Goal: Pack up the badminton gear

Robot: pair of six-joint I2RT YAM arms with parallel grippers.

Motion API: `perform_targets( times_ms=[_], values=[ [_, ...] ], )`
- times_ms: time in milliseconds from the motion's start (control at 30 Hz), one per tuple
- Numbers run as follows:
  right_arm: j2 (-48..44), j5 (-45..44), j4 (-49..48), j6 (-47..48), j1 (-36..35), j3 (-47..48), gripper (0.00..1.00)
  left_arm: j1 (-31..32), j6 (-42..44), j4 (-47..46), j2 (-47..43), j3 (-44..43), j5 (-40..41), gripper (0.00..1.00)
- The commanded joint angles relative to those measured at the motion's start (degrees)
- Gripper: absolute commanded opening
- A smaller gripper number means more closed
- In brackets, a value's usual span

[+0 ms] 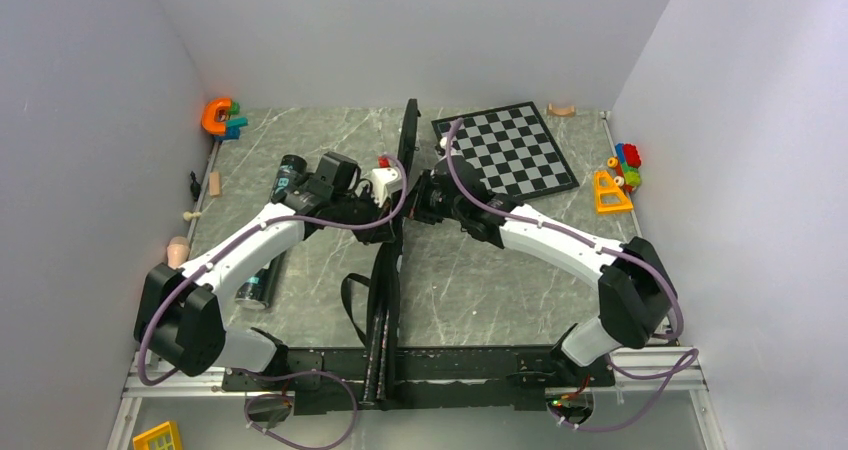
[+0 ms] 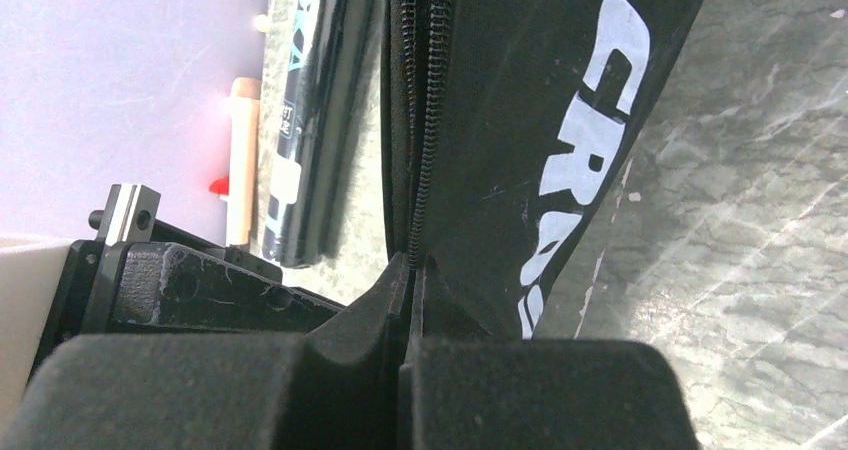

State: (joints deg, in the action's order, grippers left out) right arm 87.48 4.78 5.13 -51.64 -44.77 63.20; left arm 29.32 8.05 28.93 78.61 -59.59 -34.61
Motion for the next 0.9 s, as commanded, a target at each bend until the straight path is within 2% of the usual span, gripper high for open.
perform_targets(
  times_ms=[0, 33, 67, 133, 300, 500, 633, 867],
  values=[
    [-4.8, -0.11, -1.96, -0.27, 0.77, 0.72, 0.03, 0.34, 0.6, -0.56, -2.04, -1.46, 3.67, 0.0],
    [-5.27, 0.14, -1.28, 0.26, 1.21, 0.96, 0.07, 0.3, 0.84, -0.23, -2.31, -1.76, 4.09, 0.0],
    [-5.72, 0.36, -0.61, 0.76, 1.8, 1.15, 0.2, 0.23, 0.95, 0.08, -2.8, -2.1, 4.52, 0.0],
    [-7.3, 1.25, 0.01, 1.88, 3.74, 1.19, 0.34, 0.17, 1.25, 0.91, -3.6, -2.71, 4.95, 0.0],
    [-8.68, 8.78, 0.28, 3.06, 13.08, 2.84, 0.42, -0.6, 1.57, 2.51, -5.36, -3.14, 4.5, 0.0],
    [-3.02, 17.01, 1.36, 6.98, 20.57, 8.86, 0.7, -1.91, 2.67, 4.81, -6.29, -3.77, 3.04, 0.0],
    [2.55, 22.73, -3.67, 6.62, 22.63, 11.72, 0.72, -2.09, 2.94, 5.35, -6.92, -3.79, 2.79, 0.0],
    [10.87, 33.22, -15.57, 1.01, 22.65, 13.28, 0.59, -2.34, 3.13, 5.9, -6.96, -4.29, 2.67, 0.0]
  ],
)
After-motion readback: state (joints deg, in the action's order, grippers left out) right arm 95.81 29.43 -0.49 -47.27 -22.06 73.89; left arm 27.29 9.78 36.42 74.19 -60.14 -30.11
